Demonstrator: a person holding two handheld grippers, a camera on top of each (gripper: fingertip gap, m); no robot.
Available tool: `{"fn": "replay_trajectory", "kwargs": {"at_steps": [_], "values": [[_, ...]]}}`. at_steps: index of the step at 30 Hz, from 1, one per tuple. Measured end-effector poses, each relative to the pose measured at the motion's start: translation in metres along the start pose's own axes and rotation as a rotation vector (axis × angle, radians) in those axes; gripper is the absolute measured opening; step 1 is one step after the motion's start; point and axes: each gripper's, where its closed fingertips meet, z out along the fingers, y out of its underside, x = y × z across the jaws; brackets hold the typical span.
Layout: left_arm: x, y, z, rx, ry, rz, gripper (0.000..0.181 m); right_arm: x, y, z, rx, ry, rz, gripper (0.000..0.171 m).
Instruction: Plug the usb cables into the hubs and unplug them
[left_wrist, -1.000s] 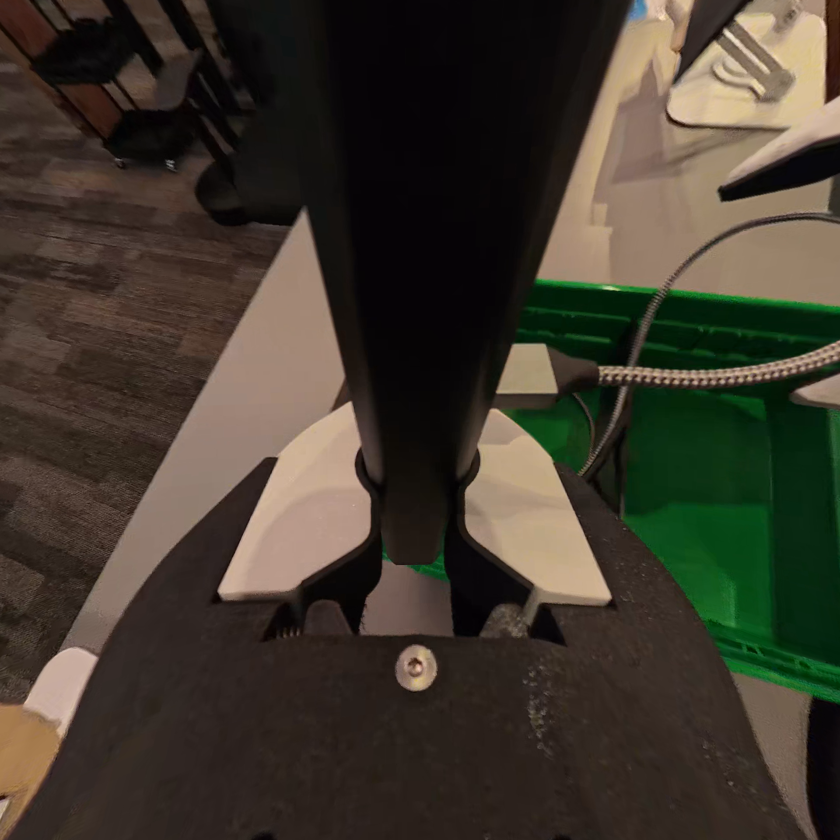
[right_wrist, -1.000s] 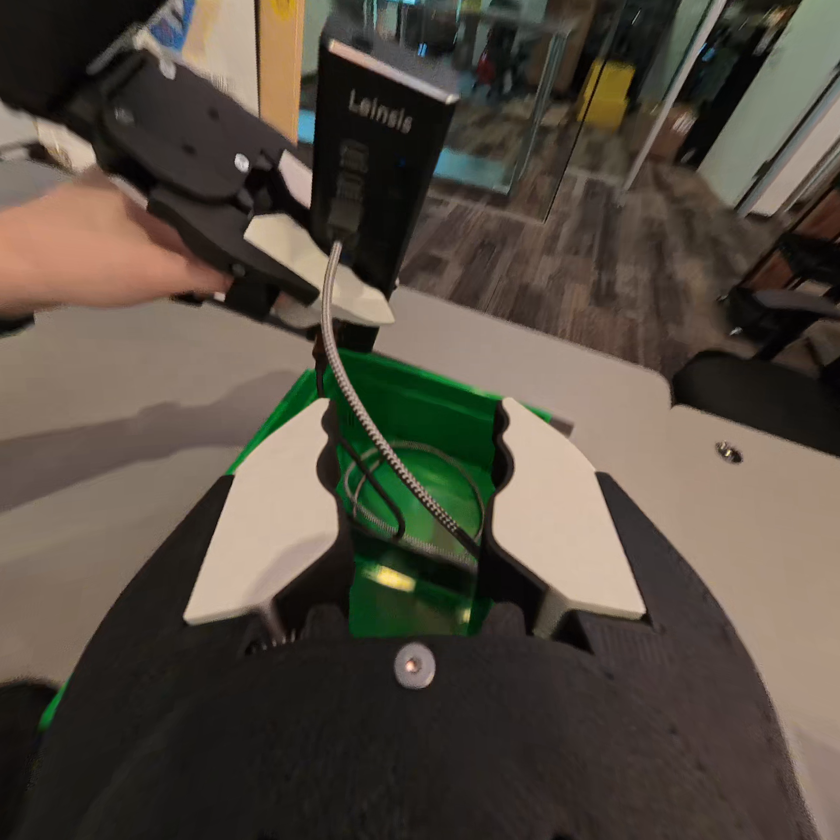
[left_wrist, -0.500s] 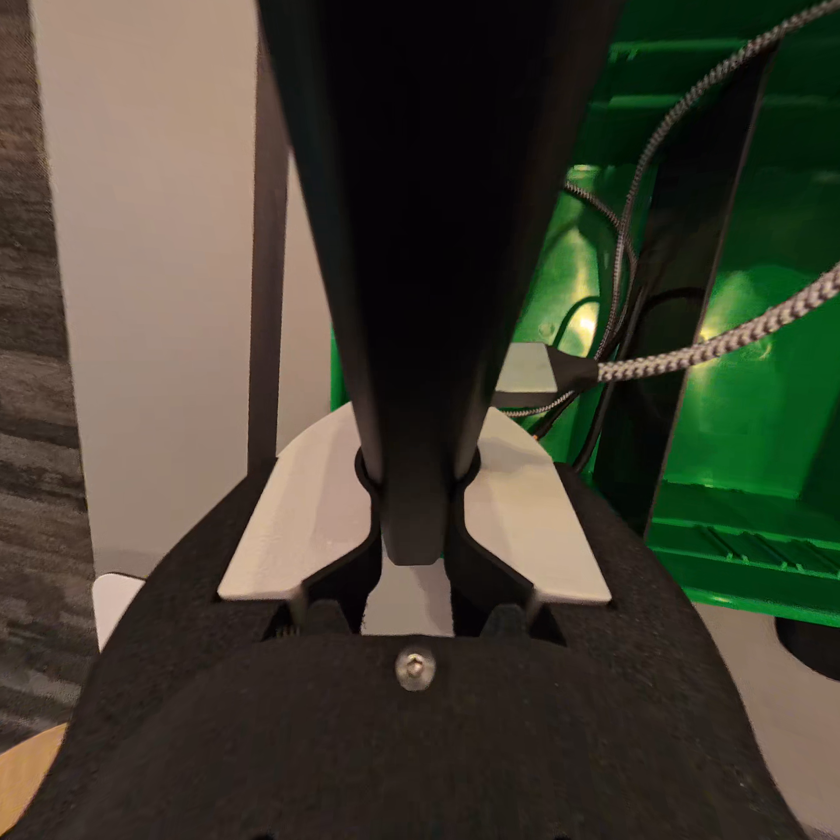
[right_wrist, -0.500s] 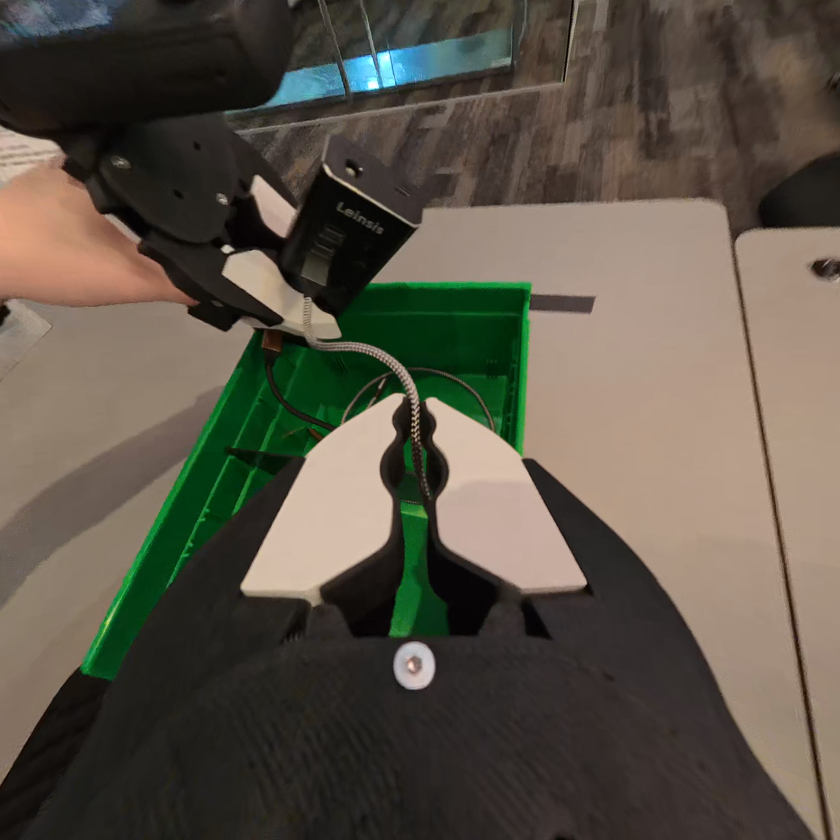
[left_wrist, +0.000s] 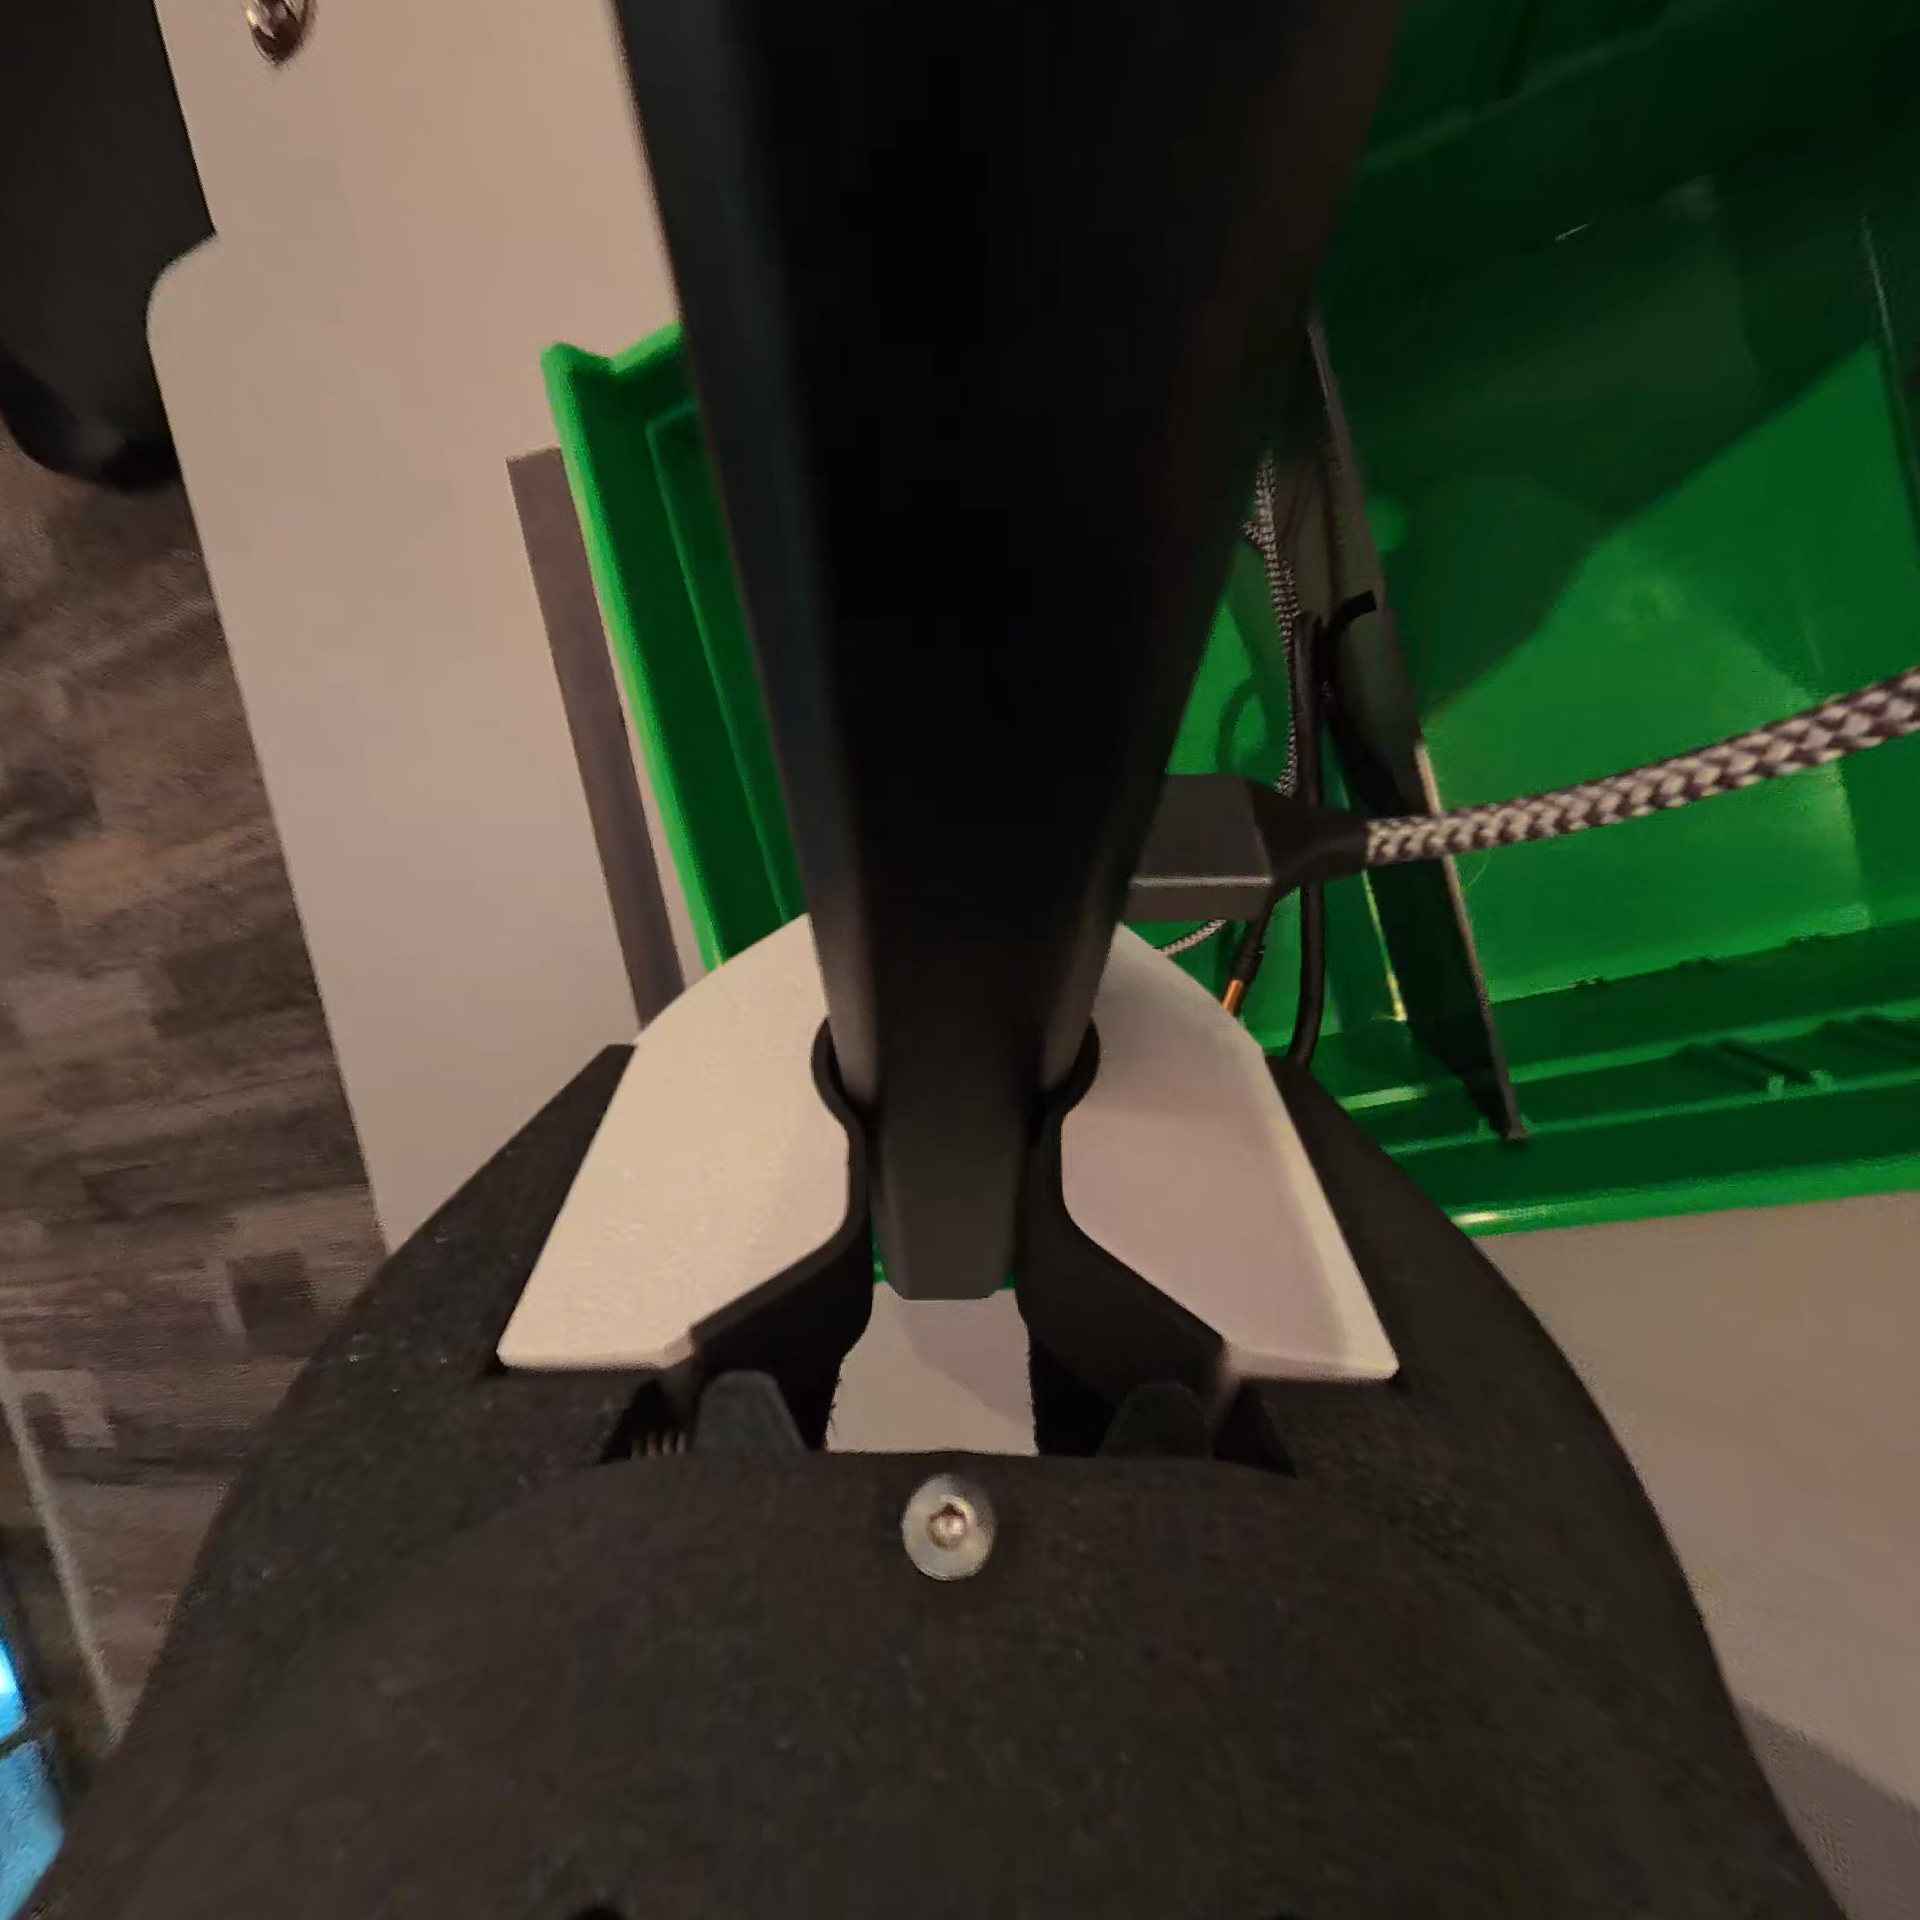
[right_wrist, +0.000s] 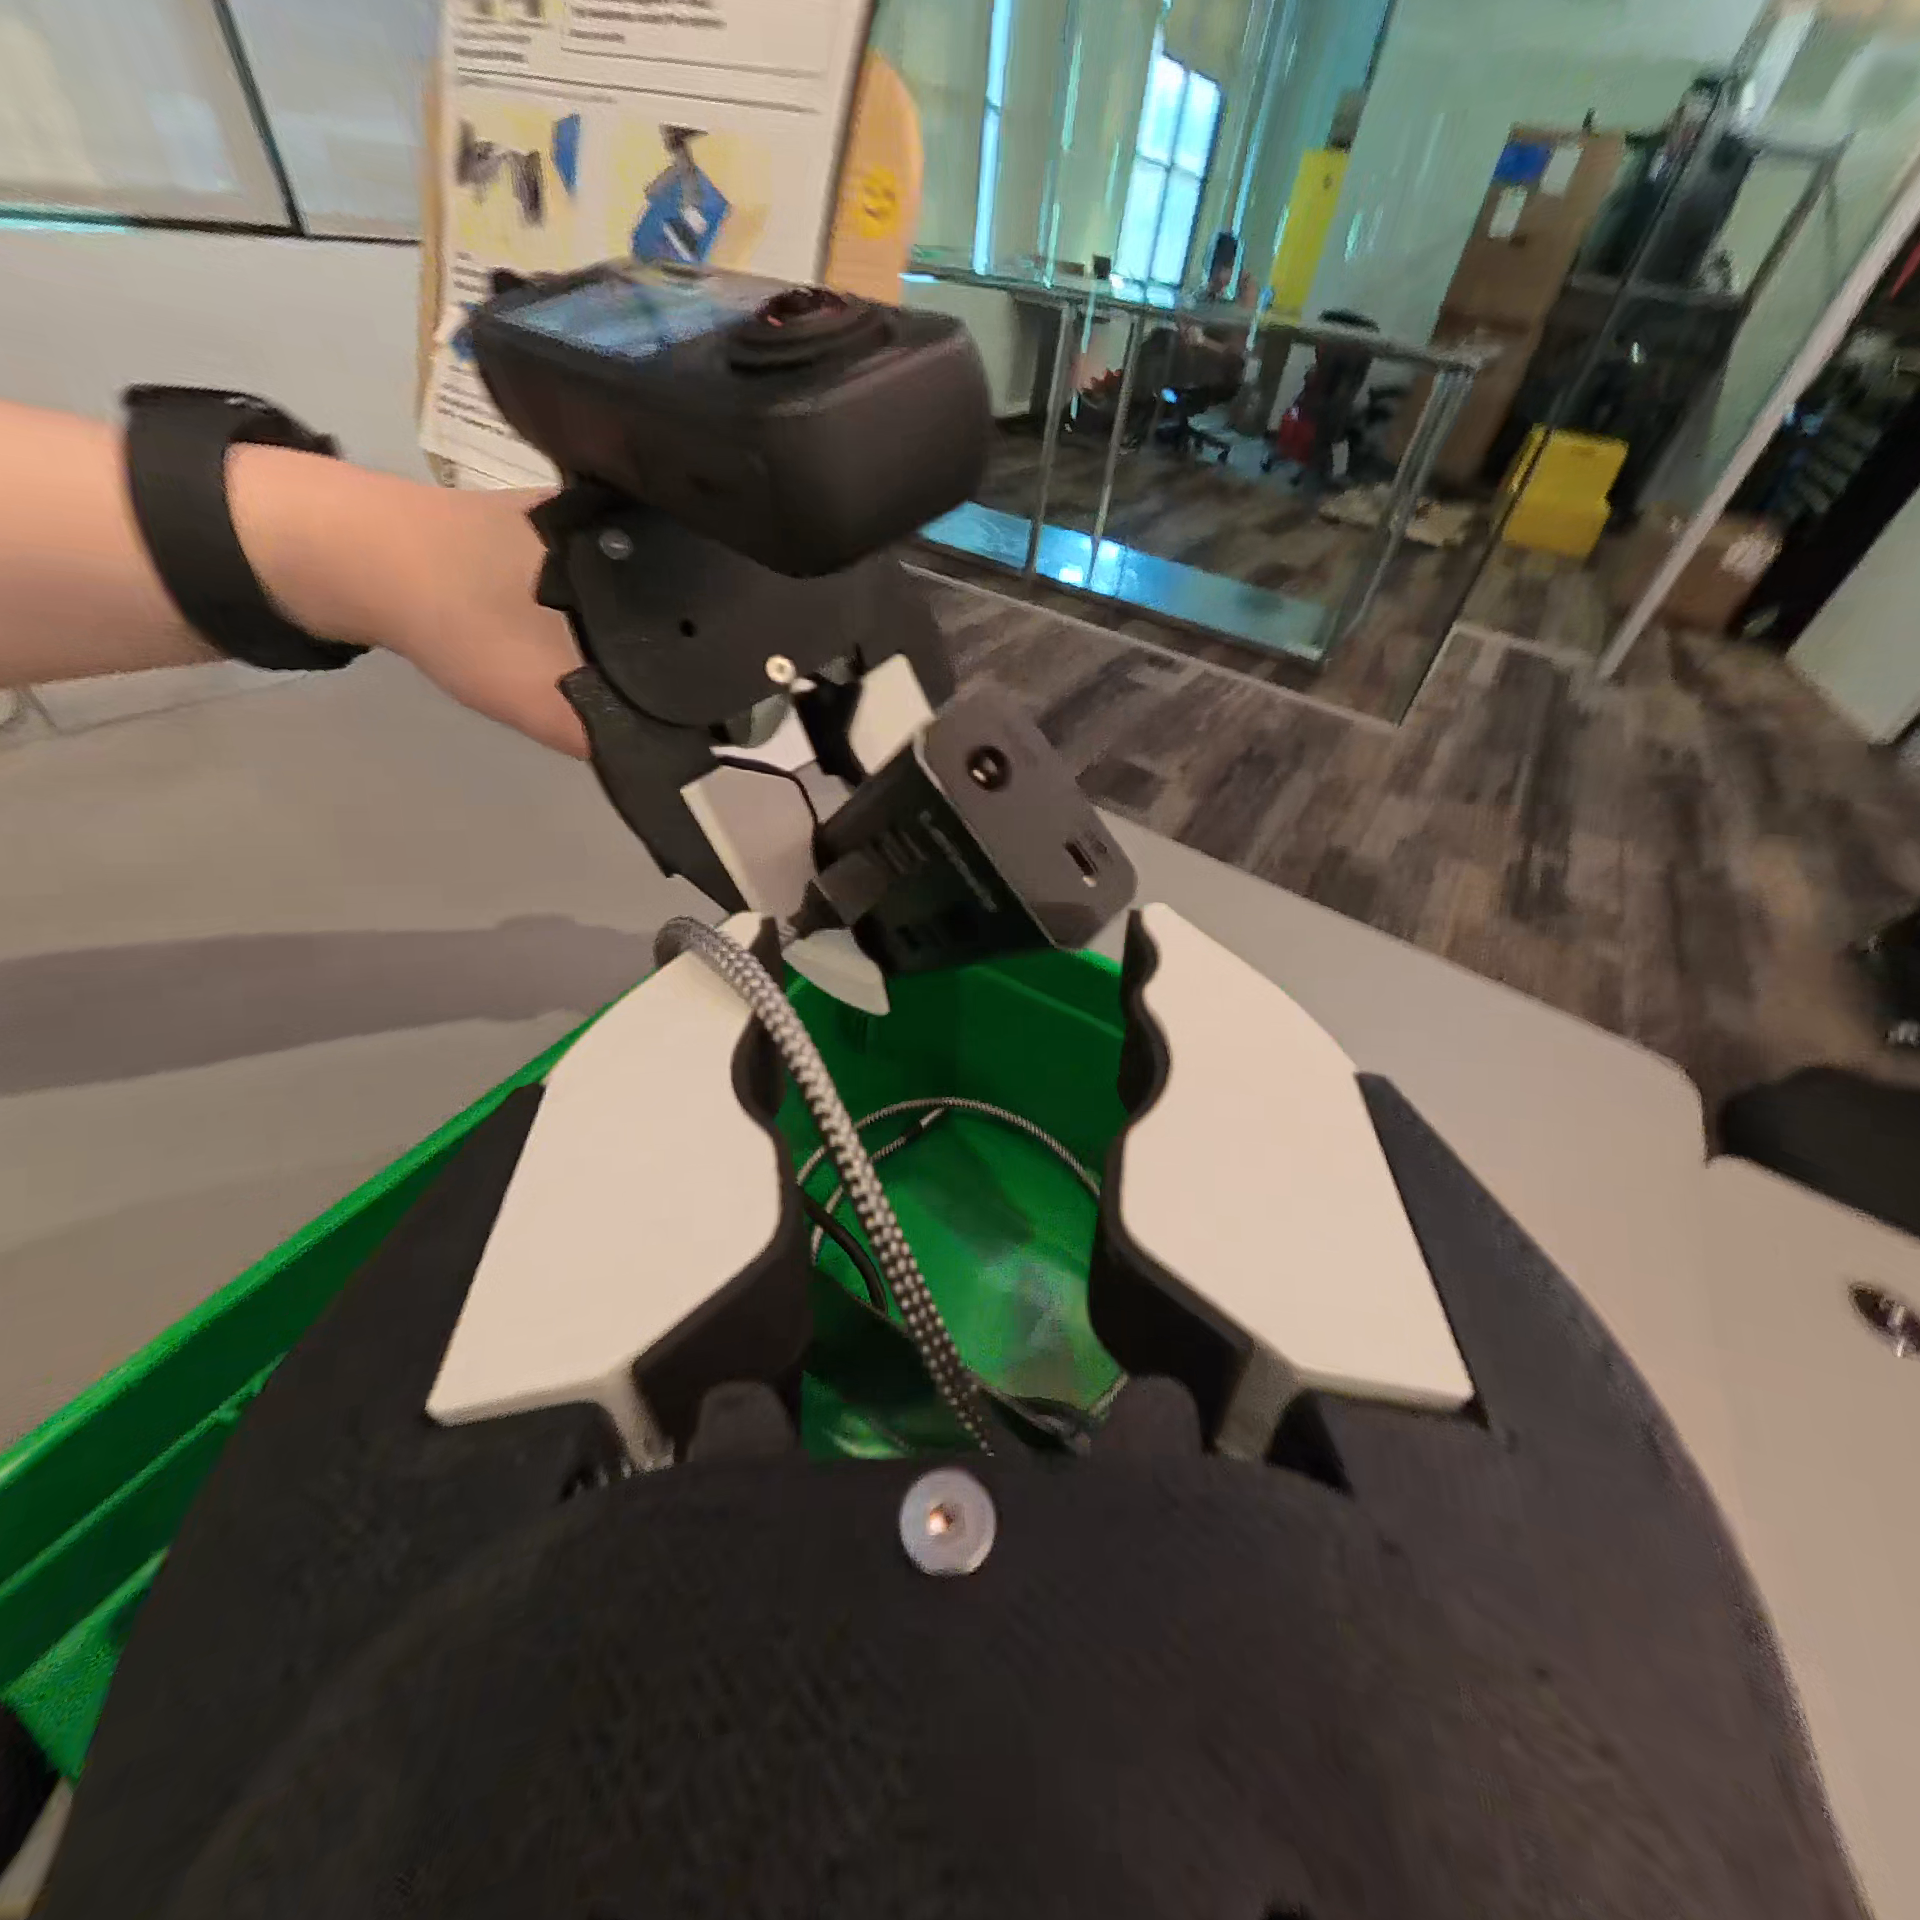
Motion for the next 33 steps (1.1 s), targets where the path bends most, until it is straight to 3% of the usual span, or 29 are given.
{"fn": "replay_trajectory", "kwargs": {"at_steps": [1, 7, 11, 15, 20, 26, 29, 33], "values": [[0.000, -0.001, -0.002, 0.009, -0.007, 0.009, 0.029, -0.009, -0.005, -0.002, 0.021, -0.031, -0.043, 0.063], [-0.009, -0.004, -0.013, 0.064, -0.010, -0.048, 0.030, -0.028, -0.003, -0.046, -0.104, -0.041, -0.029, 0.063], [-0.017, 0.005, -0.011, 0.027, -0.023, -0.037, 0.029, 0.007, -0.013, -0.072, -0.149, 0.255, -0.064, 0.062], [-0.012, -0.001, -0.014, 0.047, -0.012, 0.062, 0.029, 0.002, -0.045, -0.037, 0.103, 0.183, -0.156, 0.063], [0.005, -0.012, -0.021, 0.057, 0.001, 0.234, 0.029, -0.014, -0.027, 0.006, 0.056, 0.069, -0.243, 0.068], [0.024, -0.009, -0.022, -0.013, -0.006, 0.393, 0.029, -0.033, -0.001, 0.018, -0.060, -0.082, -0.245, 0.037], [0.030, -0.008, -0.023, -0.024, 0.040, 0.362, 0.031, -0.040, -0.002, 0.019, -0.061, -0.157, -0.217, 0.032], [0.001, -0.007, -0.028, -0.026, -0.121, 0.285, 0.071, -0.027, -0.011, 0.023, -0.006, -0.093, -0.198, 0.032]]}}
